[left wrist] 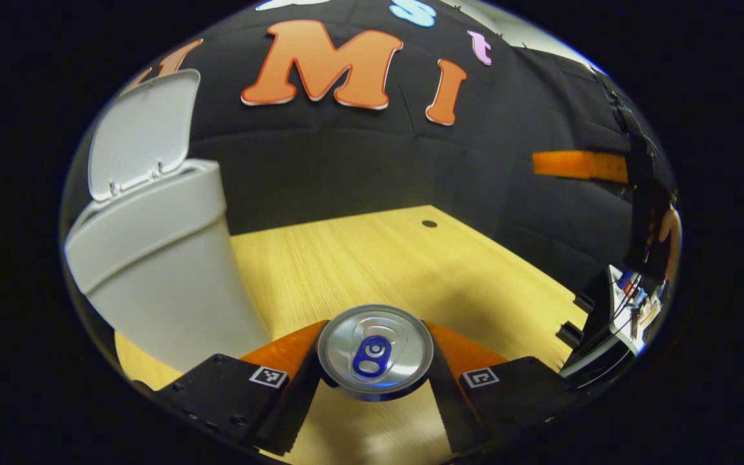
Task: Press the lid of the desktop garbage bin to open it, pick up the crumpled paper on the desktop and throw it into the bin, then pick up the pop can on the desktop and drop it into the bin, and finally close the garbage bin lid.
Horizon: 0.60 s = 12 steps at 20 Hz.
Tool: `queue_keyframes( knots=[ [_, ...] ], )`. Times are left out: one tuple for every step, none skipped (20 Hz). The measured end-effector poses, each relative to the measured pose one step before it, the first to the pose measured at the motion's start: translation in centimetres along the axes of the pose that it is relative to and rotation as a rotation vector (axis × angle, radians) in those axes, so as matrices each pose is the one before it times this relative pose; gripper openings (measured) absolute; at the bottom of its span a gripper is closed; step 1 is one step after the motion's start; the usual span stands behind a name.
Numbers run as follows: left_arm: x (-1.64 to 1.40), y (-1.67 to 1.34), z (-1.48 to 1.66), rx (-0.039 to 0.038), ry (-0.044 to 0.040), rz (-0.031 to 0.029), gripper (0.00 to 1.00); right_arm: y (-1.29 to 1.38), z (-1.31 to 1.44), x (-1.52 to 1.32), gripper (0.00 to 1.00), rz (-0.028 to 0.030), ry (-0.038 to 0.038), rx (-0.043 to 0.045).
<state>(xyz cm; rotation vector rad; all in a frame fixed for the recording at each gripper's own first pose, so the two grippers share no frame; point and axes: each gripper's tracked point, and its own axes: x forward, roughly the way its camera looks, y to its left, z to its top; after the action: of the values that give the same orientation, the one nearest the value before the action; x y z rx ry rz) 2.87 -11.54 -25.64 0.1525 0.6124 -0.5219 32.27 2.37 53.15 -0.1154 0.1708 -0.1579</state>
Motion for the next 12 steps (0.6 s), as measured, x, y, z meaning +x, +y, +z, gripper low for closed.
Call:
queue_keyframes(
  knots=[
    [-0.986, 0.400, 1.615, 0.00828, -0.02819, 0.01295, 0.82, 0.433, 0.220, 0.006, 1.00, 0.00729, -0.00720, 0.00083],
    [-0.941, 0.353, 1.809, 0.00124, -0.03460, 0.00740, 0.83, 0.431, 0.233, 0.034, 1.00, 0.00975, -0.01126, 0.00145],
    [-0.811, 0.360, 2.047, -0.01052, -0.05387, 0.00400, 0.82, 0.447, 0.165, 0.088, 0.95, 0.00796, -0.00847, -0.00210],
    [-0.664, 0.684, 1.629, -0.00370, -0.01290, 0.01934, 0.81, 0.476, 0.012, 0.061, 0.95, 0.01004, -0.00482, -0.00450],
    [-0.992, 0.951, 1.524, -0.01105, -0.02570, 0.00896, 0.81, 0.418, 0.038, 0.107, 0.96, 0.00739, -0.00287, -0.00327],
    [-1.055, 0.732, 1.596, -0.01268, -0.02525, 0.01032, 0.81, 0.374, 0.089, 0.145, 0.96, 0.00616, -0.00362, -0.00111],
    [-0.750, 0.768, 1.715, -0.01266, -0.02502, 0.00698, 0.81, 0.388, 0.119, 0.066, 1.00, 0.00813, -0.00422, 0.00095],
    [-0.313, 1.047, 1.526, -0.01204, -0.02154, 0.01213, 0.81, 0.419, 0.135, 0.067, 1.00, 0.00597, -0.00217, 0.00205],
    [-0.263, 1.237, 1.581, -0.01082, -0.02275, 0.01772, 0.81, 0.383, 0.055, 0.055, 0.95, 0.00633, 0.00114, 0.00104],
    [-0.269, 1.463, 1.558, -0.01147, -0.02337, 0.01758, 0.80, 0.333, 0.072, 0.118, 0.95, 0.00304, -0.00222, 0.00037],
    [-0.423, 1.612, 1.333, -0.01456, -0.02197, 0.02437, 0.81, 0.285, 0.228, 0.012, 1.00, 0.00265, -0.00504, -0.00095],
    [-0.223, 1.662, 0.983, -0.01764, -0.01586, 0.02630, 0.81, 0.262, 0.146, 0.014, 0.96, 0.00269, -0.00365, -0.00217]
  ],
)
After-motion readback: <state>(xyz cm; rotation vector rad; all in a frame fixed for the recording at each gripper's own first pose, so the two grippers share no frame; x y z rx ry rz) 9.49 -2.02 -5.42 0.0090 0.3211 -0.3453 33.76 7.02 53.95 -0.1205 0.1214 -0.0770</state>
